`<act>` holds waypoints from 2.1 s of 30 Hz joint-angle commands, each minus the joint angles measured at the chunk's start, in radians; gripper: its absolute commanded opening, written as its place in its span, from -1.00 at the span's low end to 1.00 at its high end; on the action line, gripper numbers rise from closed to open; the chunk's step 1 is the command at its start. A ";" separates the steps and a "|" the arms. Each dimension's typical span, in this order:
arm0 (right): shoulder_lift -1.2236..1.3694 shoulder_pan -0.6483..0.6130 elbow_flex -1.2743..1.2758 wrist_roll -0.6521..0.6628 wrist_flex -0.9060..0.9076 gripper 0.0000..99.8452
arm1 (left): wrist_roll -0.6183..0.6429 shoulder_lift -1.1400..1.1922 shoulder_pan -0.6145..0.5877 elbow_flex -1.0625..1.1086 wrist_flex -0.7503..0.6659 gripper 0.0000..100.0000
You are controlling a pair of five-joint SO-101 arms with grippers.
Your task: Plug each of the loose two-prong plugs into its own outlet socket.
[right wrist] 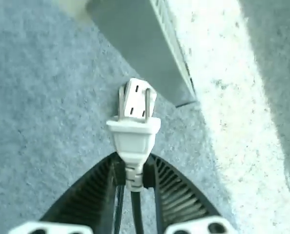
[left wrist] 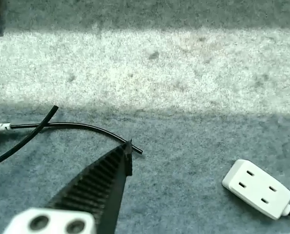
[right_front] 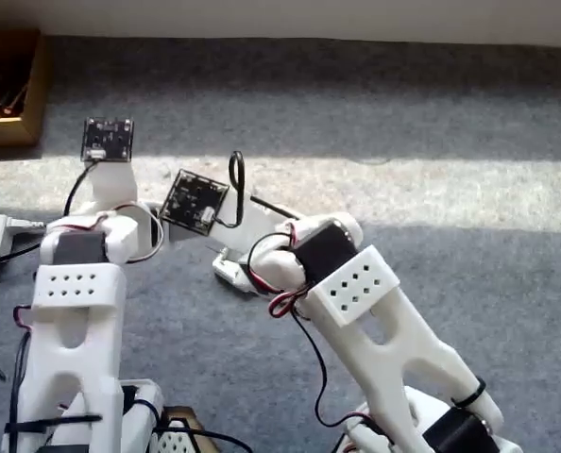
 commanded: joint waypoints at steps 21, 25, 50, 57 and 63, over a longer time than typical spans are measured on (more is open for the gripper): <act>0.038 -0.041 -0.197 -0.238 0.070 -0.99 | -0.135 -0.005 0.007 -0.084 0.183 0.23; 0.039 -0.105 -0.302 -0.239 0.165 -0.99 | -0.114 -0.005 0.051 0.013 0.097 0.23; 0.048 -0.022 -0.174 -0.235 0.206 -0.99 | -0.089 -0.007 -0.045 -0.002 0.052 0.22; 0.048 -0.033 -0.176 -0.259 0.200 -0.99 | -0.055 -0.012 0.124 0.065 0.054 0.22; 0.048 -0.030 -0.176 -0.261 0.194 -0.99 | -0.057 -0.012 0.208 0.177 0.048 0.22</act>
